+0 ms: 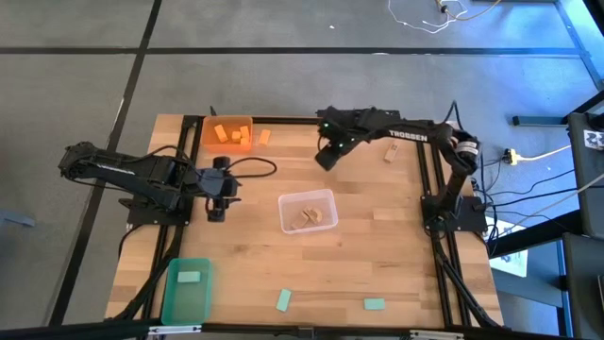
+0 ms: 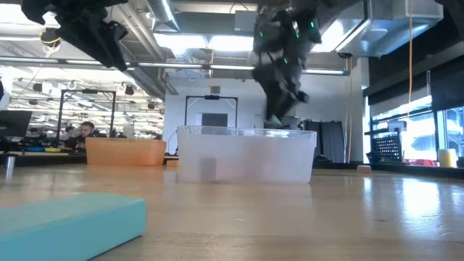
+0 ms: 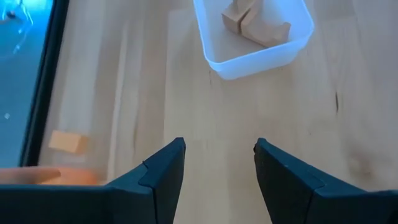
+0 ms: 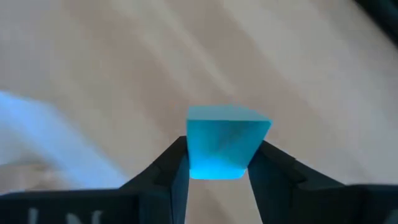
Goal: Sort & place blocks by color
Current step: Put the blue block into the green bin
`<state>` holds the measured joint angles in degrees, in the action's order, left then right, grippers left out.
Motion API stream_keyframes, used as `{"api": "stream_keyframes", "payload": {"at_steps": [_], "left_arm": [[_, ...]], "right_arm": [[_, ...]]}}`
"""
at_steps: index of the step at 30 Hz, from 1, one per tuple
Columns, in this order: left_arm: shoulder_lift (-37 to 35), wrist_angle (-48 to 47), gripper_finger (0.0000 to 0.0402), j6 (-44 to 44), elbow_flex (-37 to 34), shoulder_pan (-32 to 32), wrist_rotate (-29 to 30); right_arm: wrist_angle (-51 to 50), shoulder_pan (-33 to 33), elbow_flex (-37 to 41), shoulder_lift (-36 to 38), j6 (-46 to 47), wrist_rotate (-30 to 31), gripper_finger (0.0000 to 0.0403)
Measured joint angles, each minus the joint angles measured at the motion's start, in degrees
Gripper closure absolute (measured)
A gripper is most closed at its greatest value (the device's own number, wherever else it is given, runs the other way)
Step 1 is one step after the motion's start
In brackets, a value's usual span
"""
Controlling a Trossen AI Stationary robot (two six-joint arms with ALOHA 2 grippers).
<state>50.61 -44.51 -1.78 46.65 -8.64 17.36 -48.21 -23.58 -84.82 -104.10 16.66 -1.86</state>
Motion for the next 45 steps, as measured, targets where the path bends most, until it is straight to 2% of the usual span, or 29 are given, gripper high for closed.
{"api": "stream_keyframes", "payload": {"at_steps": [10, 15, 19, 23, 32, 36, 40, 45], "left_arm": [[0.00, 4.61, 0.0219, -17.05, 0.02, 0.00, 0.01], [0.00, 9.65, 0.0219, -14.17, 0.00, 0.00, -0.91], [0.00, 14.10, 0.0219, -10.16, 0.00, 0.00, -5.46], [0.00, 19.05, 0.0219, -3.73, 0.01, -0.02, -9.20], [1.18, 28.30, 0.0219, 6.57, 0.02, -0.02, -9.37], [4.23, 29.24, 0.0219, 5.28, 0.02, -0.02, -9.37], [8.02, 30.56, 0.0219, 0.03, 0.00, -0.02, -9.37], [11.42, 35.97, 0.0219, -4.96, 0.00, -0.15, -9.08]], "right_arm": [[3.93, 12.00, -5.28, 0.05, 2.50, -8.18, 0.0273], [9.54, 17.59, -5.27, 0.05, 2.50, -8.43, 0.0273], [14.65, 21.08, -5.28, 0.05, 0.99, -8.34, 0.0273], [17.39, 23.83, -5.28, -0.08, -2.18, -4.71, 0.0273], [19.66, 28.11, -5.37, -1.47, -8.40, 6.57, 0.0273], [21.84, 29.55, -5.35, -2.14, -11.59, 8.29, 0.0273], [23.13, 30.61, -5.34, -2.48, -13.99, 8.31, 0.0273], [23.02, 31.52, -5.30, -2.75, -14.37, 8.34, 0.0273]]}}
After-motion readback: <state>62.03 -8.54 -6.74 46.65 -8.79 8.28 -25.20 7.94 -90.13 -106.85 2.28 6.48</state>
